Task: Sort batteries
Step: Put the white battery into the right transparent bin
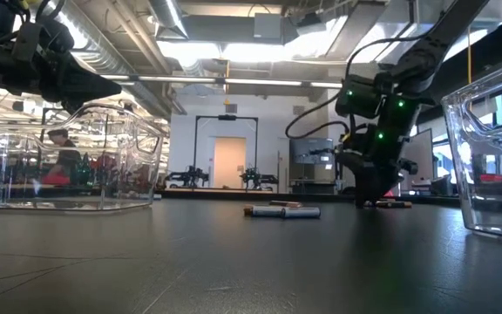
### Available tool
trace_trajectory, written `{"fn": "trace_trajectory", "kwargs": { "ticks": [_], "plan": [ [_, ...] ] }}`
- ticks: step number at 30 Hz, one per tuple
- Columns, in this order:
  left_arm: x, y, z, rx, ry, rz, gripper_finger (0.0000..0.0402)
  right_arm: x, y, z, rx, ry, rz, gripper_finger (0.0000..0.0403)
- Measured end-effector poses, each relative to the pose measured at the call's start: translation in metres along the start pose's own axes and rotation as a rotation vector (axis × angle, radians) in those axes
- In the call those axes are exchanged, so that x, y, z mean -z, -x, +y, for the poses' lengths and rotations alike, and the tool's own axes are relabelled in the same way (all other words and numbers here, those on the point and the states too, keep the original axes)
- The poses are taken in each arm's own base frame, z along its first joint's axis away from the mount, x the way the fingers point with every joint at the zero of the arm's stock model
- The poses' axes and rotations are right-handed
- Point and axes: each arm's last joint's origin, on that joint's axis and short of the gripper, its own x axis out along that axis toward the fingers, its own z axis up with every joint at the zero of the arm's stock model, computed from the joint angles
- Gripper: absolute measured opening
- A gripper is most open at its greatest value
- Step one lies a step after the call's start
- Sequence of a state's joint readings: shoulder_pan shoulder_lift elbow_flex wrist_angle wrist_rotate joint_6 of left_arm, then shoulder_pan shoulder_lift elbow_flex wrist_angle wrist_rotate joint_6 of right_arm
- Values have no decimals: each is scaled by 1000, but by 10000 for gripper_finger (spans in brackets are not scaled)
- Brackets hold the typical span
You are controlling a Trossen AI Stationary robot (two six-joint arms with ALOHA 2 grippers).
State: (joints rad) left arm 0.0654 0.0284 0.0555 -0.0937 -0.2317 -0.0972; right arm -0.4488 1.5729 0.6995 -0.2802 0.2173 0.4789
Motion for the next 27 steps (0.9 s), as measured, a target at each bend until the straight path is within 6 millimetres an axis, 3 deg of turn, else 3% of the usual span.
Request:
{"fn": "trace_trajectory", "kwargs": {
  "ticks": [8,13,16,21,23,27],
  "plan": [
    [0,0,0,0,0,0,0,5,-12,3,-16,27,61,89],
    [0,0,0,0,0,0,0,5,-12,3,-28,93,66,22],
    [0,0,0,0,0,0,0,6,-7,6,-33,140,50,17],
    [0,0,0,0,0,0,0,10,25,14,-45,235,16,14],
    [0,0,0,0,0,0,0,4,49,24,-74,272,-53,14],
    [0,0,0,0,0,0,0,14,97,37,-101,386,-53,14]
  ]
}}
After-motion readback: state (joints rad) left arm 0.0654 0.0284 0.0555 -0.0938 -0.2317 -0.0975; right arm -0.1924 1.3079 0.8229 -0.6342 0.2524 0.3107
